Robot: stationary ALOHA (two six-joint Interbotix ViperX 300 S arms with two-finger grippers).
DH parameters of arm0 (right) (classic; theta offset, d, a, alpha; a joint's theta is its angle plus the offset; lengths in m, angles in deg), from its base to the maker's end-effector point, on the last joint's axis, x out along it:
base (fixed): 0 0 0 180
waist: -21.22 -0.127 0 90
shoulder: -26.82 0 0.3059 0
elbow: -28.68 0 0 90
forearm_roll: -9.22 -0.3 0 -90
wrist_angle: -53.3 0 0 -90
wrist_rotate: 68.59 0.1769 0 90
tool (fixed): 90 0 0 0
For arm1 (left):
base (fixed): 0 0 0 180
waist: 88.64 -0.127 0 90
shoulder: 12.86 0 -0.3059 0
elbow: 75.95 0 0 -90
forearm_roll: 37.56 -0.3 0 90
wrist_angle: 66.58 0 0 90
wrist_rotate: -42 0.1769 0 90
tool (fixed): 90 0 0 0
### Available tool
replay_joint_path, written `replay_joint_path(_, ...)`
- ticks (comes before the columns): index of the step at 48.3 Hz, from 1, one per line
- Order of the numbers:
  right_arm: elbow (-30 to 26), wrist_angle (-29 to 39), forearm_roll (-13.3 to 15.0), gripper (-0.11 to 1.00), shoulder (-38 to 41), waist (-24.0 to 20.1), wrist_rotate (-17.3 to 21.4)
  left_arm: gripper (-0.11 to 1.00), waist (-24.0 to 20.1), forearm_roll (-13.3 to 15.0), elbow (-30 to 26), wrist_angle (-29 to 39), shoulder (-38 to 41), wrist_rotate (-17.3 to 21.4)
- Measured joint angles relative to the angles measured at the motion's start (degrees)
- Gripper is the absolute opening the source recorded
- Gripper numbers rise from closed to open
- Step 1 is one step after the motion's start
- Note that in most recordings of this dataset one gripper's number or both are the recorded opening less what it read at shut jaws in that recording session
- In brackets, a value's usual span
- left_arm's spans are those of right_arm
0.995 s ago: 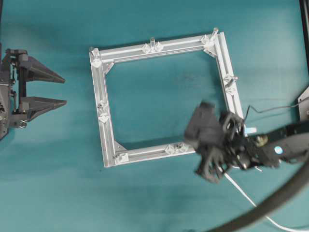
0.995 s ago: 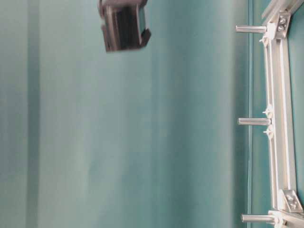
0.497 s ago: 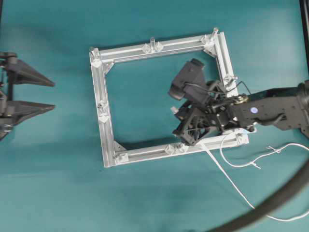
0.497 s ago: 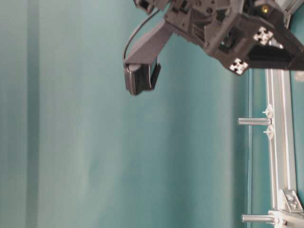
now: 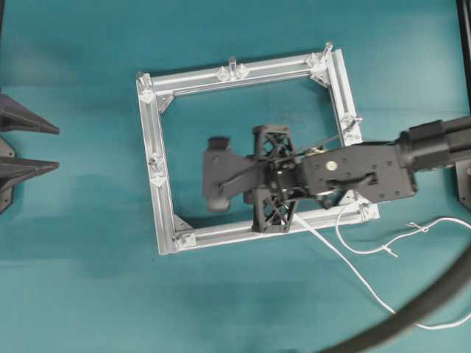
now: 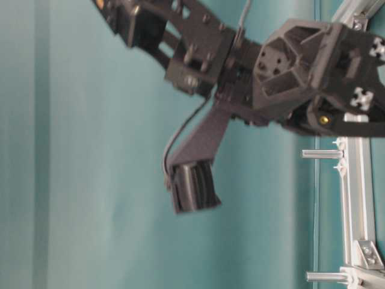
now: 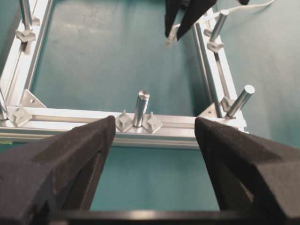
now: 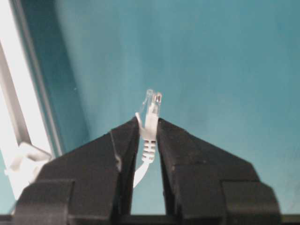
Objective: Move the cable alternately left and right between 8 pins so it hooks onto each one.
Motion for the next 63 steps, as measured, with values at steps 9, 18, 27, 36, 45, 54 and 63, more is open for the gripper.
replay_joint_path(9, -4.48, 1.41, -2.72, 0.14, 2.11, -0.18, -10.90, 0.78, 0.00, 0.09, 0.00, 0.62, -0.35, -0.09)
replay_joint_path(18, -6.94, 1.67, -2.99, 0.14, 2.90, -2.55, -18.28, 0.78, 0.00, 0.00, 0.88, 1.58, -1.67, -0.09)
replay_joint_path(27, -7.12, 1.49, -2.99, 0.14, 2.99, -7.91, -24.52, 0.78, 0.00, 0.00, 1.58, 1.58, -3.78, -0.18)
replay_joint_path(36, -7.91, -0.44, -2.99, 0.14, 3.52, -11.69, -26.98, 0.78, 0.00, 0.00, 1.67, 1.67, -4.22, -0.18)
replay_joint_path(45, -12.66, -0.44, -2.99, 0.14, 6.42, -13.27, -26.89, 0.78, 0.00, 0.00, 1.67, 1.58, -4.22, -0.18)
replay_joint_path(54, -21.71, 2.64, -2.99, 0.14, 12.92, -13.97, -26.89, 0.78, 0.00, 0.00, 1.67, 1.67, -4.22, -0.18)
replay_joint_path(63, -32.34, 7.82, -3.08, 0.14, 20.21, -13.80, -25.14, 0.78, 0.00, 0.00, 1.67, 1.58, -4.22, -0.18)
